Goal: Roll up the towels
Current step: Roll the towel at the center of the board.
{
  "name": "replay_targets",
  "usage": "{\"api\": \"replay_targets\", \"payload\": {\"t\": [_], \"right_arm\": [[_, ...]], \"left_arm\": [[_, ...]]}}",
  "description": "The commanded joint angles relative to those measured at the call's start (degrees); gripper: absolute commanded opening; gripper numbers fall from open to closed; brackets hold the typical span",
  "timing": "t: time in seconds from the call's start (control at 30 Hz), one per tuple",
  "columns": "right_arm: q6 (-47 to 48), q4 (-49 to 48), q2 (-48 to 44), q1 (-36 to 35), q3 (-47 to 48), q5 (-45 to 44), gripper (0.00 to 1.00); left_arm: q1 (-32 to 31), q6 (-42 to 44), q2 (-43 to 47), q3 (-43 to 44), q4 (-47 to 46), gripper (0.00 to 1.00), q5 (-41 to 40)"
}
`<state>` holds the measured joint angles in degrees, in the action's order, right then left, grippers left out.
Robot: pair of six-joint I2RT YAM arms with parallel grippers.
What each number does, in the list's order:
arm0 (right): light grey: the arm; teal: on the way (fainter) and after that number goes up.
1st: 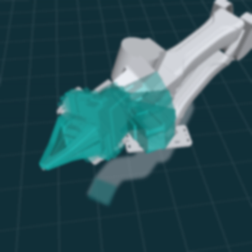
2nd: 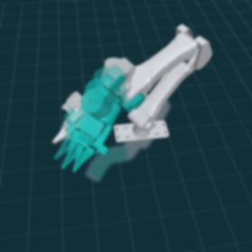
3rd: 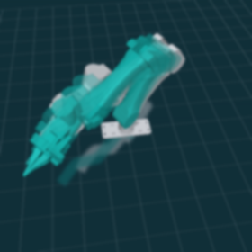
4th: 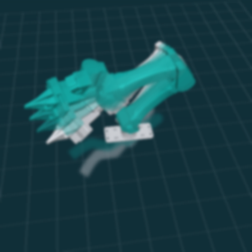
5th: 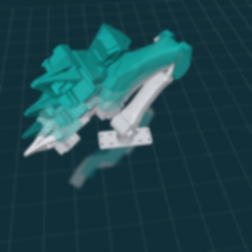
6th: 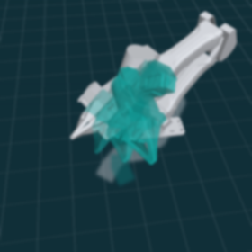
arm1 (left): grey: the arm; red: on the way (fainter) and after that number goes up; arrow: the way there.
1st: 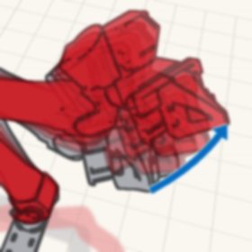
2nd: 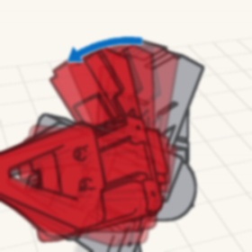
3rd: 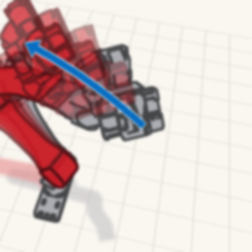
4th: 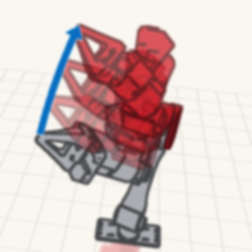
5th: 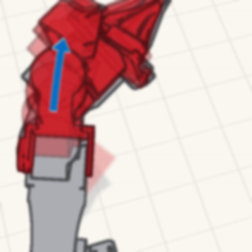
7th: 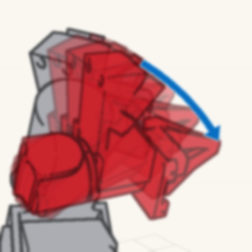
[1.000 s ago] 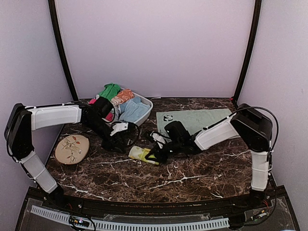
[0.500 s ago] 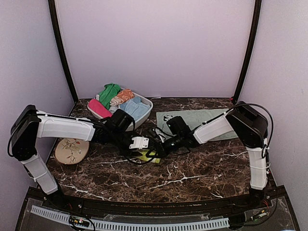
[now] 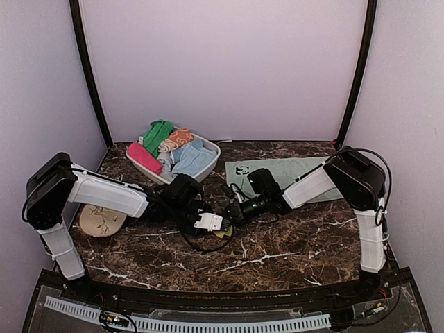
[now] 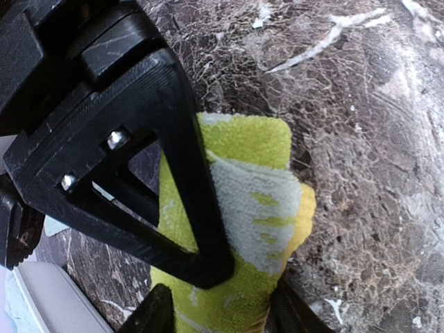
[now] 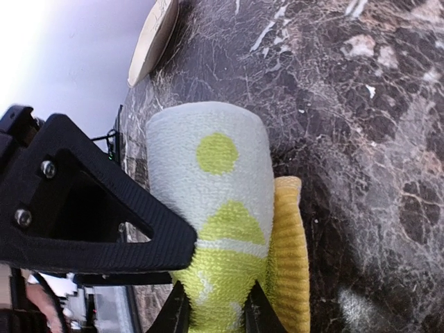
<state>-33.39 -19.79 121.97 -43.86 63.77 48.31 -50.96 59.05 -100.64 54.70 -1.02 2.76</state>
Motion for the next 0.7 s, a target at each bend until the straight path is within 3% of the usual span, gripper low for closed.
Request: {"api": "replay_targets", "payload": {"t": [0.0, 0.2, 0.37, 0.43, 0.57, 0.67], "right_arm": [[-7.9, -5.5, 0.3, 0.0, -2.1, 4.5, 0.10], [-17.4, -16.7, -1.6, -0.1, -3.0, 7.4, 0.09], [-17.9, -16.0, -3.6, -0.6, -1.4, 8.3, 0.08], [-17.1, -14.2, -4.0, -1.1, -0.8, 8.3, 0.08], [-17.6, -14.5, -5.1, -2.0, -0.3, 9.0, 0.10], [-17.7, -14.4, -6.6, -2.2, 0.2, 9.7, 0.13]], "left_arm": [[-0.2, 2.1, -1.6, -1.9, -6.1, 0.50, -5.7], [-0.2, 3.4, -1.6, -2.5, -6.8, 0.50, -8.5], [-0.2, 3.2, -0.5, -2.7, -5.6, 0.50, -9.4], [-0.2, 3.3, -0.1, -2.5, -4.9, 0.44, -9.9], [-0.1, 3.7, 0.6, -3.3, -4.5, 0.23, -11.7], [0.3, 3.1, 1.6, -3.7, -4.4, 0.18, -12.8]]}}
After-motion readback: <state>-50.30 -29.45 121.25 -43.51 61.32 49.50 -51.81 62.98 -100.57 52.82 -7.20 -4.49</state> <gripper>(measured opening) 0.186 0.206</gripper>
